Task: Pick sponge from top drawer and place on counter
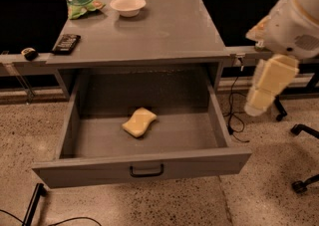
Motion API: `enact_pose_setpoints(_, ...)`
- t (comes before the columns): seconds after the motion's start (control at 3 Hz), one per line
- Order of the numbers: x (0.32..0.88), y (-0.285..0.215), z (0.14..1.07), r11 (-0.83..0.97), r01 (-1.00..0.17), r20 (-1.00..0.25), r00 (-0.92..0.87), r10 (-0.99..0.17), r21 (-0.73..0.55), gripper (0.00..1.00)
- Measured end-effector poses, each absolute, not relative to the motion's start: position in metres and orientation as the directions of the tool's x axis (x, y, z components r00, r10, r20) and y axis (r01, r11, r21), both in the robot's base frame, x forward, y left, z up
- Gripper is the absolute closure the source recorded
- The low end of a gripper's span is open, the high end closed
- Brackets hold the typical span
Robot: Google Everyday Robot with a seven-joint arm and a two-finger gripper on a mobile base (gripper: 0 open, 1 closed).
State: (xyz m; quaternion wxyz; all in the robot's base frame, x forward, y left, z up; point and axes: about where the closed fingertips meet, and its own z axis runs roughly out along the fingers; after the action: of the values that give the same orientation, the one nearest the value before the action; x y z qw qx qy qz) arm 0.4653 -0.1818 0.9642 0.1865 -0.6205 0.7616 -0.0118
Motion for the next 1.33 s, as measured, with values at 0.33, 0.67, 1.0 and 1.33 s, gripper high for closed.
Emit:
enact_pose_setpoints(0.33,0.52,-0.118,0.928,0.218,-0.954,-0.429,-0.112,-0.896,-0.207,0.0)
enact_pose_setpoints(0.67,0.551,-0.063,0.863,0.27,-0.959,-0.581,-0.173,-0.795,-0.084,0.0)
enact_pose_setpoints(1.0,0.567,-0.058,0.846,0.265,-0.954,-0.614,-0.127,-0.779,-0.138,0.0)
enact_pose_setpoints(1.33,0.567,-0.057,0.846,0.232,-0.959,-0.608,-0.088,-0.789,-0.162,0.0)
